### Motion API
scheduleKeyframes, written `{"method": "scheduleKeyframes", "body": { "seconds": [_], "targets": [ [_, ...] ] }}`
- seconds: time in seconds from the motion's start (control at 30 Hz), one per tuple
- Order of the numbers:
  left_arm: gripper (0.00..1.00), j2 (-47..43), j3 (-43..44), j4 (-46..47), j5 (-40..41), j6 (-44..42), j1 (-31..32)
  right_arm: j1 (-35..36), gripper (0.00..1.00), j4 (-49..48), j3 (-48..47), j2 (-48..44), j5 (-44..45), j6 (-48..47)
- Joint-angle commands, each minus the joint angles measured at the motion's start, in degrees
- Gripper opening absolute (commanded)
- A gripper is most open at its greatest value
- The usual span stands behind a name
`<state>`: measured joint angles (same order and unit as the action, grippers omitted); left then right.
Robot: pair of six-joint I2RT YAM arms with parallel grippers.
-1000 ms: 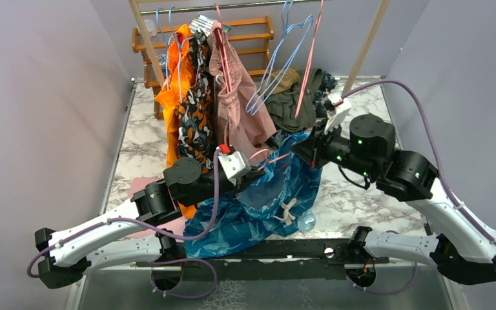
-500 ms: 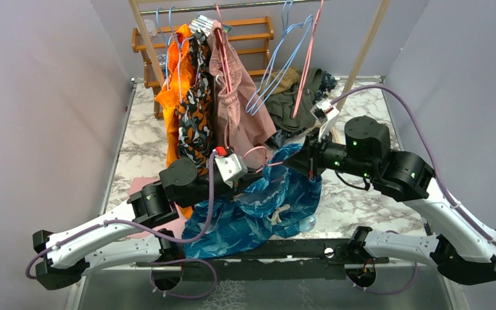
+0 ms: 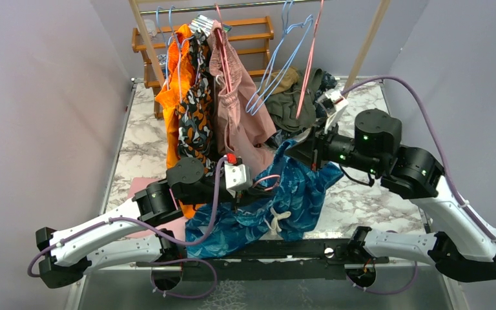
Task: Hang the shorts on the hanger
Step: Hang the shorts on the hanger.
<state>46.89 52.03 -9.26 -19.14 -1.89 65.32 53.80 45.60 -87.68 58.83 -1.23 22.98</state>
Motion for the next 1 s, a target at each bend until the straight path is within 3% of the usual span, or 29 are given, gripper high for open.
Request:
{"method": "scheduleKeyframes", "body": {
  "seconds": [0.0,0.07,0.2,0.3,0.63,0.77,0.97],
  "targets": [
    [0.00,-1.1,2.4,1.5,-6.0,1.4,0.1,0.2,0.01,0.1,0.4,2.5,-1.6,-2.0],
    [0.00,-1.6,2.4,1.6,-6.5,1.5,0.1,0.2,0.03,0.1,2.0,2.4,0.9,-2.6],
    [0.00,-3.5,2.2,-0.3,-4.5,1.8,0.1,0.3,0.40,0.4,2.4,0.8,2.4,-4.4],
    [0.00,-6.1,1.7,-2.3,-1.7,1.9,0.1,0.2,0.53,-0.1,2.5,-2.3,4.4,-5.2],
    [0.00,-15.2,-0.1,-7.5,6.1,3.8,0.1,0.3,0.57,-1.3,12.5,-17.2,16.7,-6.6],
    [0.00,-18.1,0.6,-9.6,9.4,3.7,0.2,0.2,0.57,-4.1,19.0,-24.8,16.4,-6.7],
    [0.00,-19.7,2.4,-11.2,11.7,3.1,0.1,0.3,0.57,-4.6,25.0,-27.8,14.3,-6.7]
  ]
}}
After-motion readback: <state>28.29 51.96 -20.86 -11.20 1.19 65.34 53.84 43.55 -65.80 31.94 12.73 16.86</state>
